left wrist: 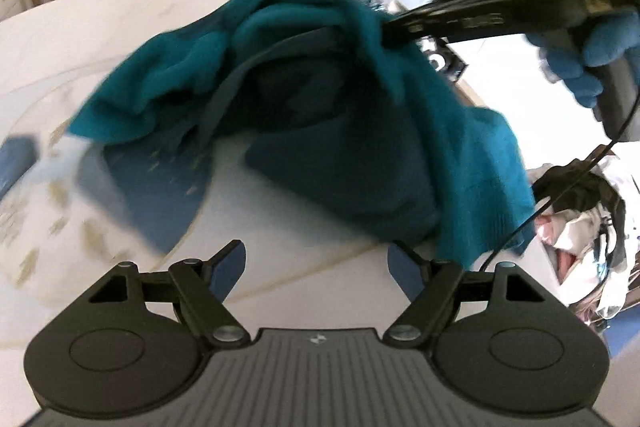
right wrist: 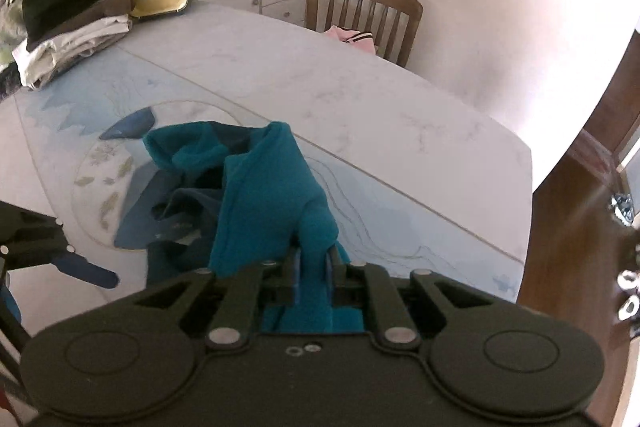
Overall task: Fold clothes
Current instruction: 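Lower the sweater onto the table with both grippers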
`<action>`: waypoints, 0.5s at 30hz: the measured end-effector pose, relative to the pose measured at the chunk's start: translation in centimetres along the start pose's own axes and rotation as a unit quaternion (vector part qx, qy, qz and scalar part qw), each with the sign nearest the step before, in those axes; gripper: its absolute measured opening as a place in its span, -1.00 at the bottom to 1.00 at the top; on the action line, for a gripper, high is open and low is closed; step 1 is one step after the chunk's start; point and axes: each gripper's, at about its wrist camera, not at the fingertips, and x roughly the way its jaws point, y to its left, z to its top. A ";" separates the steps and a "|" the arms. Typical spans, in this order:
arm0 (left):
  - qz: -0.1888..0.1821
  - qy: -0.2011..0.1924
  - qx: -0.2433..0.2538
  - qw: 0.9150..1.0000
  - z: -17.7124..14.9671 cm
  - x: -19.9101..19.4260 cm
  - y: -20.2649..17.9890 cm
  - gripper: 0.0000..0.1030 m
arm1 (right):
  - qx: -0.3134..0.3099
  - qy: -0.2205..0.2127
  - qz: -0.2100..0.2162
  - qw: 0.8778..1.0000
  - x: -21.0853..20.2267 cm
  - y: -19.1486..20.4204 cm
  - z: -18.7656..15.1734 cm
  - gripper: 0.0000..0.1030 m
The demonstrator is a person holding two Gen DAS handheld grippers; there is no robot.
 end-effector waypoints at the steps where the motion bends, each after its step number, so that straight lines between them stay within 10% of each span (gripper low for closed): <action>1: -0.002 -0.005 0.005 1.000 0.6 0.4 -0.4 0.51 | -0.001 0.002 -0.001 1.000 0.2 -0.2 -0.1 1.00; 11: 0.005 0.003 -0.035 0.999 5.4 5.1 -0.3 0.52 | 0.029 0.016 0.008 0.999 1.9 -1.4 -0.7 1.00; 12: 0.003 0.005 -0.049 0.999 5.6 5.4 0.0 0.33 | 0.033 0.015 0.008 0.999 1.8 -1.6 -0.7 1.00; 13: 0.008 0.008 -0.062 0.998 5.7 5.5 0.3 -0.31 | 0.037 0.013 0.008 0.999 1.7 -1.7 -0.7 1.00; 15: 0.021 0.013 -0.084 0.996 5.8 5.3 1.2 -0.70 | 0.046 0.008 0.014 0.999 1.4 -2.0 -0.8 1.00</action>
